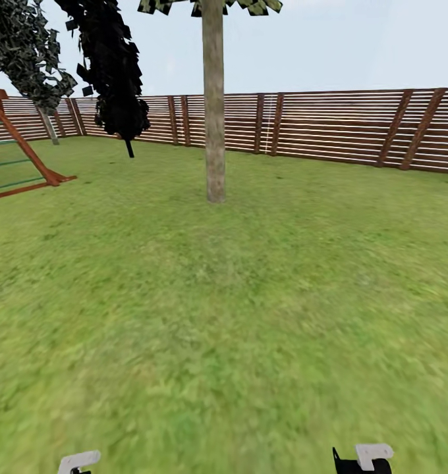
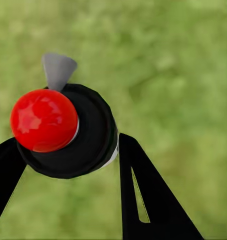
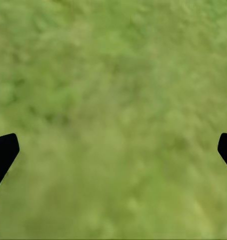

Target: In the garden, pick up the pesticide atomizer on the floor and spray pesticide onto both trees until each tree trunk is fully covered.

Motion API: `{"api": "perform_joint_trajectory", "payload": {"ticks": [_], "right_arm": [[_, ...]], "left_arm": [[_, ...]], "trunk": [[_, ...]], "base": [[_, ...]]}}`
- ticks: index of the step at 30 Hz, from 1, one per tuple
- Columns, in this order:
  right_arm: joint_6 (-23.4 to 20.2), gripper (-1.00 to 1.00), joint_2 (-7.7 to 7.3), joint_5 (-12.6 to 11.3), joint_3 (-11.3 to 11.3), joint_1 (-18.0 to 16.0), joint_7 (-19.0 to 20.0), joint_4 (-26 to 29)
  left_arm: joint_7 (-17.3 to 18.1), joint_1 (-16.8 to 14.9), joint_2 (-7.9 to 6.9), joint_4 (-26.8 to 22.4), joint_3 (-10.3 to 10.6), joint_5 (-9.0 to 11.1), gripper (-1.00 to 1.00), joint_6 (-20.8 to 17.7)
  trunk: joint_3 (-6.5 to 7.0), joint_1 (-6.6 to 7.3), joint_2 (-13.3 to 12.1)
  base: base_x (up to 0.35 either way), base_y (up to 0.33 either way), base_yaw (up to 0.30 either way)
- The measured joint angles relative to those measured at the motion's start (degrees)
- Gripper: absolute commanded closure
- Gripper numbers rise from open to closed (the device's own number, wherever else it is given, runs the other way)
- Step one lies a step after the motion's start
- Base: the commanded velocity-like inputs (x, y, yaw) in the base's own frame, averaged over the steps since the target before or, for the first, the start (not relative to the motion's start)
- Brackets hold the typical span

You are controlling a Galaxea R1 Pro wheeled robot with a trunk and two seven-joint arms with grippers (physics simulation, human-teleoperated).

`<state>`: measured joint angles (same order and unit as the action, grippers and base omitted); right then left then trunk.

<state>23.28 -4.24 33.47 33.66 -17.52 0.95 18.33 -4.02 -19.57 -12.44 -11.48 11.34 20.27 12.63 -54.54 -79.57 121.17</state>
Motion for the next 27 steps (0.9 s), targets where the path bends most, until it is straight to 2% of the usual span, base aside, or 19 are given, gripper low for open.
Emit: {"api": "perform_joint_trajectory", "payload": {"ticks": [12,19,27], "right_arm": [[0.0,-1.0,0.0,0.0,-0.03,0.0,0.0,0.01],[0.0,-1.0,-0.01,-0.01,0.04,0.01,0.0,0.02],[0.0,-1.0,0.0,0.0,0.0,0.0,0.0,0.01]], "left_arm": [[0.02,0.0,-0.02,0.0,0.0,0.0,1.0,0.0],[0.04,-0.01,-0.01,0.02,0.0,0.0,1.0,0.0],[0.05,0.0,-0.02,-0.01,0.0,0.0,1.0,0.0]], "trunk": [[0.0,0.0,0.0],[0.0,0.0,0.0],[0.0,0.0,0.0]], "base": [[0.336,0.003,0.0],[0.337,0.0,-0.189],[0.337,0.0,-0.015]]}}
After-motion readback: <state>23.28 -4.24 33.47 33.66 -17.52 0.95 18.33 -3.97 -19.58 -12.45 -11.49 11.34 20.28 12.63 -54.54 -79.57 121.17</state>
